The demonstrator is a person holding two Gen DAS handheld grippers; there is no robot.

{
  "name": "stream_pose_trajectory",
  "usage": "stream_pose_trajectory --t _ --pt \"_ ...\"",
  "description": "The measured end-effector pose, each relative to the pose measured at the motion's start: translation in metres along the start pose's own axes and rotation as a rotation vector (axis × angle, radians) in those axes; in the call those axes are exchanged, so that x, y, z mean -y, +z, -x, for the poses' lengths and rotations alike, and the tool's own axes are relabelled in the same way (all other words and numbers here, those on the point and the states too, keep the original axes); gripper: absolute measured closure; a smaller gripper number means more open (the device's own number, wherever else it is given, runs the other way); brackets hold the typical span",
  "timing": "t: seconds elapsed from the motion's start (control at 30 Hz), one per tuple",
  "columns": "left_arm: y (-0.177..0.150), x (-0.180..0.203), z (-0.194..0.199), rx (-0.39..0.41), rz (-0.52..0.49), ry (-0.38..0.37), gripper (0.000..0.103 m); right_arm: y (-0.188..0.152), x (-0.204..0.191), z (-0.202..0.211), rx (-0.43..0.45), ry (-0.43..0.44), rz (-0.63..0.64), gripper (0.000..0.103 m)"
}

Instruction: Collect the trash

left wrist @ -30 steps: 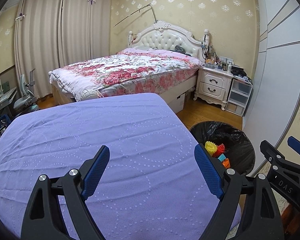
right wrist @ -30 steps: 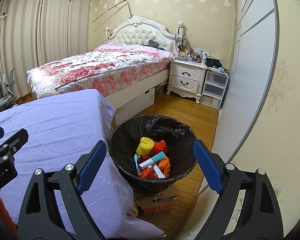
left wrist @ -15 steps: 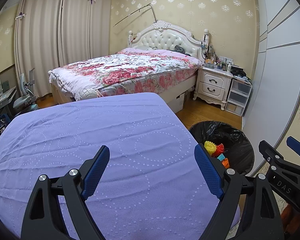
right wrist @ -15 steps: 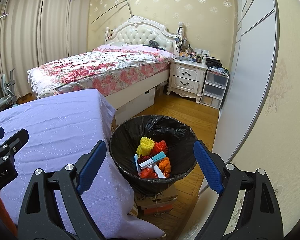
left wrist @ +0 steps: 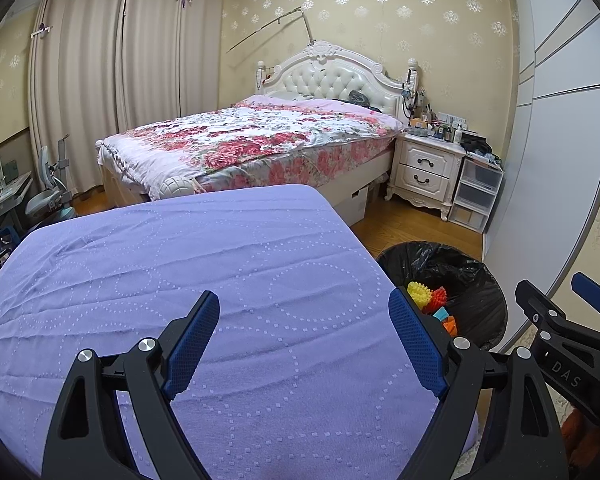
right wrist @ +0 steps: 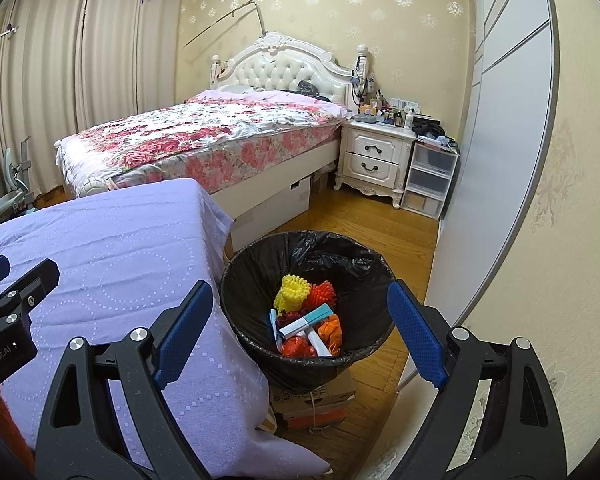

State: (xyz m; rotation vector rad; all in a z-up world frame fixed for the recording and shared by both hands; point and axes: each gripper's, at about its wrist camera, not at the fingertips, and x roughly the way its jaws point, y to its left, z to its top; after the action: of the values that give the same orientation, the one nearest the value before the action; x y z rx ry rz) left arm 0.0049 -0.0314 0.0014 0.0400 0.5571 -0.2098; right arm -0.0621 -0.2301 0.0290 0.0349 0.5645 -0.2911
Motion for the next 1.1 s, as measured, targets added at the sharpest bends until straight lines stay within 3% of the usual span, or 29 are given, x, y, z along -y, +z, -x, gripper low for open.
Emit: stream_pose_trajectory --t 1.1 --pt "-0.001 0.008 0.004 0.002 0.009 0.002 0.019 -0.001 -0.001 0.000 0.000 0.000 0.000 0.016"
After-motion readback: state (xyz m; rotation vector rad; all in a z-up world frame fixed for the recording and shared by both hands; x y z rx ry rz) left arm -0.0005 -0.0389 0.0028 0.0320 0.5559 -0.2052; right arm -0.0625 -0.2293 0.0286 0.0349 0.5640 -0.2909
